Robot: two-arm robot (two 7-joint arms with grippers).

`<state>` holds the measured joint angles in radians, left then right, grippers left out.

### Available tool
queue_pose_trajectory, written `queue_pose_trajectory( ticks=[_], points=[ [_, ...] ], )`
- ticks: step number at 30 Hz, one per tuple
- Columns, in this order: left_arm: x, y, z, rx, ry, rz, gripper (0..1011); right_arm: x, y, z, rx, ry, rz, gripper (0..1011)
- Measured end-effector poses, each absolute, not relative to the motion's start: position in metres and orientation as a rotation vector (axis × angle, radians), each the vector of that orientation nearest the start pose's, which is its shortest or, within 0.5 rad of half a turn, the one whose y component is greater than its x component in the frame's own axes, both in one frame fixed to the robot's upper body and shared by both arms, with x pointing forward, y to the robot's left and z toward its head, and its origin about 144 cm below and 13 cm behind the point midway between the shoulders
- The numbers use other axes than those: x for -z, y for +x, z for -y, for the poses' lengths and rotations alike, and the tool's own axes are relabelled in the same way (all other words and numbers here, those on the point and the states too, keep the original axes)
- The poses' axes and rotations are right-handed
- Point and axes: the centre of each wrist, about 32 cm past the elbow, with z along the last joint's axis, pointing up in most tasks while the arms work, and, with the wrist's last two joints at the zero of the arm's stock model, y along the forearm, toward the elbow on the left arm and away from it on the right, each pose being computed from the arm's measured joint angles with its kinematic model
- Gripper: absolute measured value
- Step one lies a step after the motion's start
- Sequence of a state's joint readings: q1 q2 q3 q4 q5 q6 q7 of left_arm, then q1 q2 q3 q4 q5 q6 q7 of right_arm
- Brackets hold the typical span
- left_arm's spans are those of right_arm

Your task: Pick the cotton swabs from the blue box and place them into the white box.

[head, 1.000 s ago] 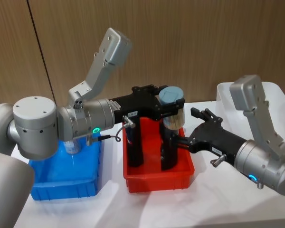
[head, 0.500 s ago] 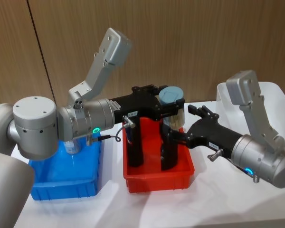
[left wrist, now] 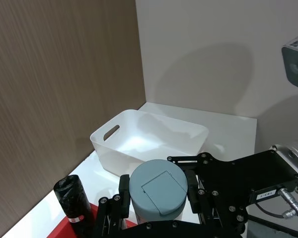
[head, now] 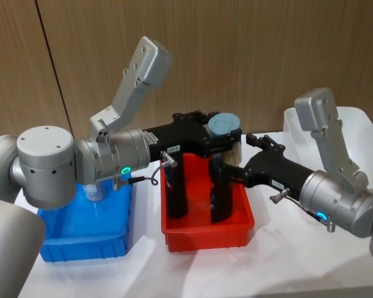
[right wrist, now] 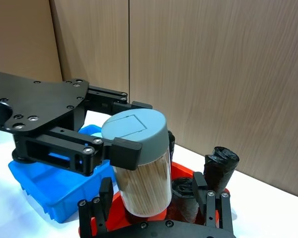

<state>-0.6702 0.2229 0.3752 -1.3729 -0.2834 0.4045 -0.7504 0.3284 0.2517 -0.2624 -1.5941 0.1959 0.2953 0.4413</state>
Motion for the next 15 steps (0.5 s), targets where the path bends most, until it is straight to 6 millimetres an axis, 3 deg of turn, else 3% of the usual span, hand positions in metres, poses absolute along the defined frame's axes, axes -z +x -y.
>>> queue_pose_trajectory(
  ticks=[10, 15],
  points=[
    [-1.326, 0.6008, -0.1928, -0.539, 0.138, 0.038, 669, -1.2512, 0.5368, 0.217, 0.888, -0.101, 0.061, 1002],
    [-1.326, 0.6008, -0.1929, -0.54, 0.138, 0.039, 669, -1.2501, 0.5393, 0.2163, 0.879, -0.092, 0.057, 907]
  ],
)
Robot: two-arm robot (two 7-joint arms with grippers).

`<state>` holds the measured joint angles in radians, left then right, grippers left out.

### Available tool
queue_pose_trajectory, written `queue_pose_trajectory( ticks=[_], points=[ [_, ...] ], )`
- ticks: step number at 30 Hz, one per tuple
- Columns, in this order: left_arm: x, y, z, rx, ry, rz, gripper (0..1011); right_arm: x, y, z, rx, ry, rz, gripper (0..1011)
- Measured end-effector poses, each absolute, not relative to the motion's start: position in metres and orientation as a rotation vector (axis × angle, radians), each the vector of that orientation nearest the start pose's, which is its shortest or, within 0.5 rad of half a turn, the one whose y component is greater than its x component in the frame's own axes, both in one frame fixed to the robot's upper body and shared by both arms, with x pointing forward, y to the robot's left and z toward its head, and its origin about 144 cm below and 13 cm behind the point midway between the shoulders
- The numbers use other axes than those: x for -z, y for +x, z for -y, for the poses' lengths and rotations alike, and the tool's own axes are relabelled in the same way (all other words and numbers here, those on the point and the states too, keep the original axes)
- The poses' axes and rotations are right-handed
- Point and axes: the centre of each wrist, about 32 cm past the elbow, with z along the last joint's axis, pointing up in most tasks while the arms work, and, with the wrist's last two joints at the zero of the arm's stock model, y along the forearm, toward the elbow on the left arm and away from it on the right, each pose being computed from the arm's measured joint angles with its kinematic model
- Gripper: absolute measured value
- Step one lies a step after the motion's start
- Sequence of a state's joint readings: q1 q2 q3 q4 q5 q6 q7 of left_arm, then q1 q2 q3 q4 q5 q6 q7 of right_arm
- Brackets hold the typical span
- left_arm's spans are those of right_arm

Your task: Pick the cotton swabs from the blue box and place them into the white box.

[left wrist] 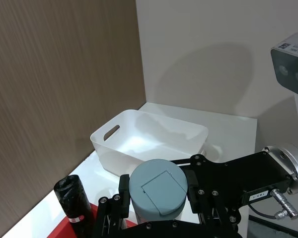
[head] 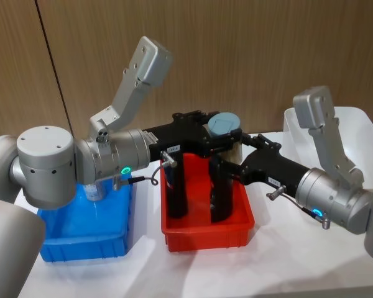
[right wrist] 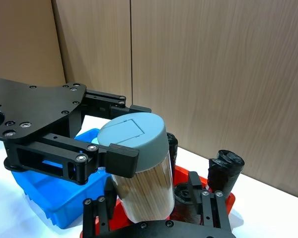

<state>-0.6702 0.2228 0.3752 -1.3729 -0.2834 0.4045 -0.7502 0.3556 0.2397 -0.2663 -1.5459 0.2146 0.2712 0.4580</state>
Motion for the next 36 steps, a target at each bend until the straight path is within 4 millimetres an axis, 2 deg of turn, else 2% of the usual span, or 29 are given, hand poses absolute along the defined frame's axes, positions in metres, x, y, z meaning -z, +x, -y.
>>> queue_pose_trajectory(
  ticks=[1, 5, 6, 9, 23, 36],
  points=[
    [-1.326, 0.6008, -0.1928, -0.54, 0.138, 0.039, 669, -1.2499, 0.5395, 0.2163, 0.878, -0.091, 0.057, 863],
    [-1.326, 0.6008, -0.1928, -0.54, 0.138, 0.039, 669, -1.2495, 0.541, 0.2155, 0.869, -0.081, 0.055, 789],
    [-1.326, 0.6008, -0.1928, -0.54, 0.138, 0.039, 669, -1.2495, 0.5412, 0.2155, 0.868, -0.08, 0.055, 735],
    [-1.326, 0.6008, -0.1929, -0.541, 0.137, 0.039, 669, -1.2492, 0.5419, 0.215, 0.864, -0.075, 0.054, 686],
    [-1.3262, 0.6009, -0.1931, -0.541, 0.135, 0.04, 669, -1.2499, 0.5441, 0.2133, 0.856, -0.061, 0.057, 677],
    [-1.3255, 0.6008, -0.1927, -0.539, 0.139, 0.036, 994, -1.2515, 0.5442, 0.2124, 0.857, -0.044, 0.067, 673]
  ],
)
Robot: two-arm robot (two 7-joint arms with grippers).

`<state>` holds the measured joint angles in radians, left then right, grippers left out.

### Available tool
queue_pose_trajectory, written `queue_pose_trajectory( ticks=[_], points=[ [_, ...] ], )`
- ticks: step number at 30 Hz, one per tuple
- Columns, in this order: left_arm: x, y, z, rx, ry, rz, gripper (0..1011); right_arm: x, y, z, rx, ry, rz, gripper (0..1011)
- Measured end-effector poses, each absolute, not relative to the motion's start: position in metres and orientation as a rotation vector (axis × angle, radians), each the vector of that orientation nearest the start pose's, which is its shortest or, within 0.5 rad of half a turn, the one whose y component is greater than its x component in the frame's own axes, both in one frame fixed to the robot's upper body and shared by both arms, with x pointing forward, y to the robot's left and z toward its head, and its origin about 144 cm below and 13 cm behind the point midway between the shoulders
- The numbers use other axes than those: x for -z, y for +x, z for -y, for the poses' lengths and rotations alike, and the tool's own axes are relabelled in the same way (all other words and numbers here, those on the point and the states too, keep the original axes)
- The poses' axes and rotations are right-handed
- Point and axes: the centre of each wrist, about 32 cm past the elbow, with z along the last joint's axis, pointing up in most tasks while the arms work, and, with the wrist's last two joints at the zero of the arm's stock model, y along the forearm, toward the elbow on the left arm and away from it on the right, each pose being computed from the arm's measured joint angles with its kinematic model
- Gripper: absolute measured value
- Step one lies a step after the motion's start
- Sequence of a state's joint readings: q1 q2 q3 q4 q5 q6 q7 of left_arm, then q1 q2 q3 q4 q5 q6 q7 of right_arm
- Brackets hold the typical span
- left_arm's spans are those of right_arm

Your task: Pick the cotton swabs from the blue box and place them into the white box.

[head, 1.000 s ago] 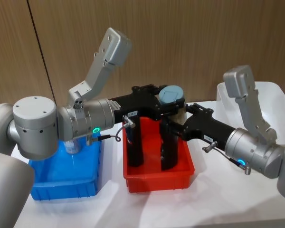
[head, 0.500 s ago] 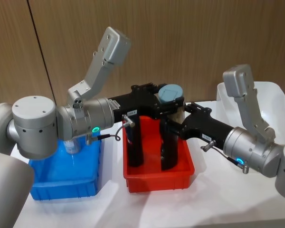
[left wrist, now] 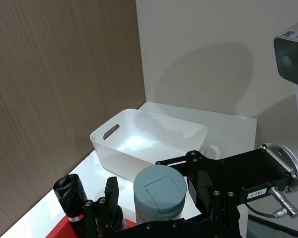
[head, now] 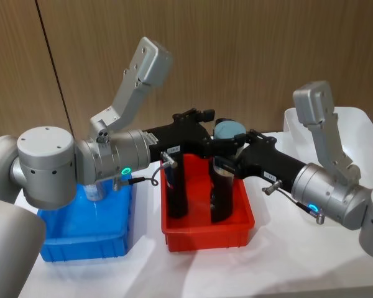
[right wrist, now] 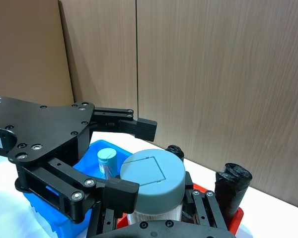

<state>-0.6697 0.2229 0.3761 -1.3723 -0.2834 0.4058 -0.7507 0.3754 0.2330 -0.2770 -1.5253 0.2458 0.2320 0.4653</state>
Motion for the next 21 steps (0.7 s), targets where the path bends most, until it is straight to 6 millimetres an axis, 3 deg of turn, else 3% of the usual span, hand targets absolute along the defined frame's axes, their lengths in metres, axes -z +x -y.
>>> queue_pose_trajectory(
  ticks=[21],
  points=[
    [-1.3261, 0.6008, -0.1928, -0.539, 0.138, 0.038, 1004, -1.2515, 0.5433, 0.2135, 0.868, -0.037, 0.073, 673]
  ],
)
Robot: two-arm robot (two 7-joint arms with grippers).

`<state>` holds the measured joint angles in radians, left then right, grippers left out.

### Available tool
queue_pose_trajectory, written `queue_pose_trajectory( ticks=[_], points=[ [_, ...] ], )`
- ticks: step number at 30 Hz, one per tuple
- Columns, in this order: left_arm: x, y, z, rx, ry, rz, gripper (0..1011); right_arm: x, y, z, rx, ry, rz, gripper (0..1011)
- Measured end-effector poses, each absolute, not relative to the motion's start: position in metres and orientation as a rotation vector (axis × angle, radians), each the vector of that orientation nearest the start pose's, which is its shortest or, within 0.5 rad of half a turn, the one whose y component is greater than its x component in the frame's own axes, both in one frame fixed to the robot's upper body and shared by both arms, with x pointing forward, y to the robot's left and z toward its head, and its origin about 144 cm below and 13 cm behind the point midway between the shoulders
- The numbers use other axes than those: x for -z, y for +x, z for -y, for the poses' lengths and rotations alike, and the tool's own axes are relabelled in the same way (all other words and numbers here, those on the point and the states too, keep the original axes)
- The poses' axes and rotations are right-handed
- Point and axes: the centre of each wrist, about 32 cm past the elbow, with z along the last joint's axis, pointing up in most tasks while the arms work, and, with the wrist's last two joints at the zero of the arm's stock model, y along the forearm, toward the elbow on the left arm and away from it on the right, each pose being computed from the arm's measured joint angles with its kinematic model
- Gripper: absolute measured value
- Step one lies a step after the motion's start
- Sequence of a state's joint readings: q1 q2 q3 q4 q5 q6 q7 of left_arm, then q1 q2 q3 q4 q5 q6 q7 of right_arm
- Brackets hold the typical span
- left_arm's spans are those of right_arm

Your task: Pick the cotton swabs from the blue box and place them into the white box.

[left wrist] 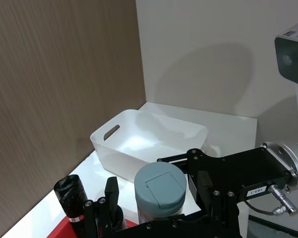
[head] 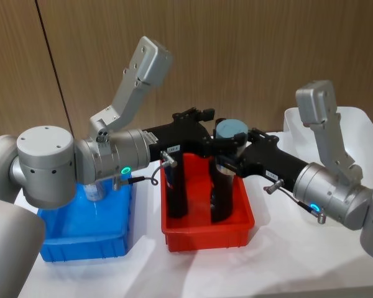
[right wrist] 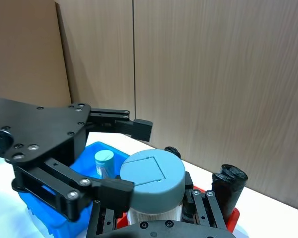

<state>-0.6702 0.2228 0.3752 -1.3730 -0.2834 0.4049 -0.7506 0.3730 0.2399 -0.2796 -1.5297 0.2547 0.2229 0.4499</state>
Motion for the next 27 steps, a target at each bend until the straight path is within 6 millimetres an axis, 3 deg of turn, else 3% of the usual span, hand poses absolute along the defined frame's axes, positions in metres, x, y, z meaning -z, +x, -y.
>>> queue_pose_trajectory(
  ticks=[15, 27],
  points=[
    [-1.326, 0.601, -0.193, -0.539, 0.138, 0.039, 1004, -1.239, 0.549, 0.23, 0.957, -0.065, 0.051, 673],
    [-1.326, 0.601, -0.193, -0.539, 0.138, 0.039, 1004, -1.232, 0.557, 0.256, 1.08, -0.078, 0.041, 673]
  ],
)
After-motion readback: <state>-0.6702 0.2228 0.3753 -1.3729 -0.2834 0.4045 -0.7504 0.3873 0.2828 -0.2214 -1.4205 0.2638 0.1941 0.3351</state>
